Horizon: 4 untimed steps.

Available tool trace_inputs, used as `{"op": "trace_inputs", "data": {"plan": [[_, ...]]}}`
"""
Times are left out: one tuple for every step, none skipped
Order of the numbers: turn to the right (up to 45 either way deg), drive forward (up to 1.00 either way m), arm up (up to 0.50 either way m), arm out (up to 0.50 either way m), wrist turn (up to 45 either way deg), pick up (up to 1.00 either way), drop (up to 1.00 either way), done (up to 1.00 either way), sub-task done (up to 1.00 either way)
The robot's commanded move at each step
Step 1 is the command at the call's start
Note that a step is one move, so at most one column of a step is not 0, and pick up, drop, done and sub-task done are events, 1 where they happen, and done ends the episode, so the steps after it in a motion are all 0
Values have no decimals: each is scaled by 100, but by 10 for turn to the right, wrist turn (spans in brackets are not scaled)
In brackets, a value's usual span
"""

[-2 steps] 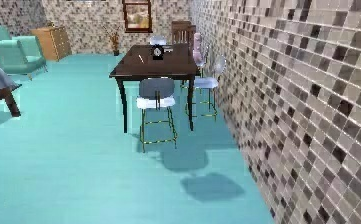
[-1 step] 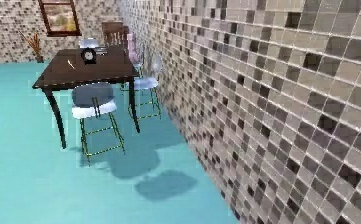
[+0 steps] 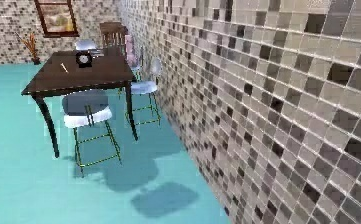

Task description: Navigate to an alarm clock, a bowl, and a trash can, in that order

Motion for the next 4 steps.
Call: {"op": "trace_inputs", "data": {"plan": [[-450, 0, 0, 0, 0, 0, 0, 0, 0], [-150, 0, 0, 0, 0, 0, 0, 0, 0], [0, 100, 0, 0, 0, 0, 0, 0, 0], [0, 100, 0, 0, 0, 0, 0, 0, 0]]}}
